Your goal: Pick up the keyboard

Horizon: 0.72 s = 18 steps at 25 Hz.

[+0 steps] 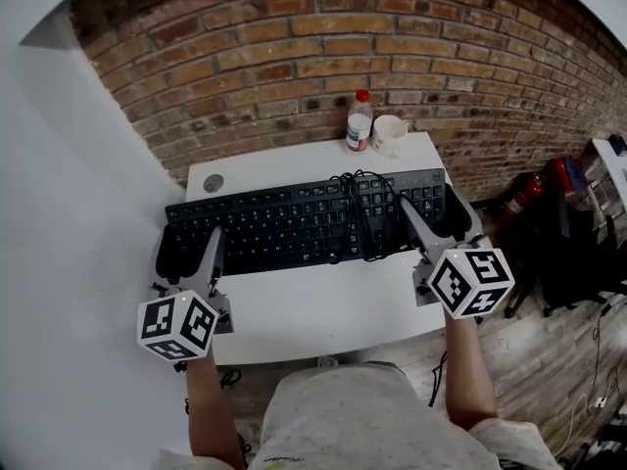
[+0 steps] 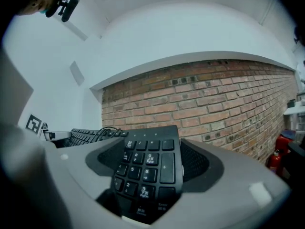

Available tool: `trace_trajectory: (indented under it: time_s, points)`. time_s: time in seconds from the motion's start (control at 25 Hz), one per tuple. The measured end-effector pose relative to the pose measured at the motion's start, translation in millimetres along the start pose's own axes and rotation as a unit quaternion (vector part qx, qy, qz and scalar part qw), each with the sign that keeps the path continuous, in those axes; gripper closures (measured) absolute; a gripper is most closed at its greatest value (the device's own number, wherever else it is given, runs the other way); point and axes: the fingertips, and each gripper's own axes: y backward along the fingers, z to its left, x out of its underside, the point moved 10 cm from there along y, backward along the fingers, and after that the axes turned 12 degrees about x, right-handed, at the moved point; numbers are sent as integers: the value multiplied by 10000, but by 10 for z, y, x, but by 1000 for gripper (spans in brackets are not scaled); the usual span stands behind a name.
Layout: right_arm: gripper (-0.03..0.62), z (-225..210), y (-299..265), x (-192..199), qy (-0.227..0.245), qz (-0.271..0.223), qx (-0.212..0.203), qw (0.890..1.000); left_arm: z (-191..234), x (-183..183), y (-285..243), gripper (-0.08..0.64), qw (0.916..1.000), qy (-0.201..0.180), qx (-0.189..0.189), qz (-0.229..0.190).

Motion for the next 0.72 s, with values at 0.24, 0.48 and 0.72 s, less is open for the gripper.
trace_trajectory:
  time_s: [0.24, 0.48, 0.72]
  points:
    - [213, 40, 41, -175, 43, -457, -51, 9989, -38, -194, 23, 155, 9990, -205, 32, -402]
    - [213, 52, 94, -219, 62, -515, -64, 9986, -70, -229, 78, 155, 9987, -199, 22, -463]
    - [215, 48, 98, -192, 76, -507, -66, 9987, -68, -188, 81, 155, 9988, -184, 6, -460]
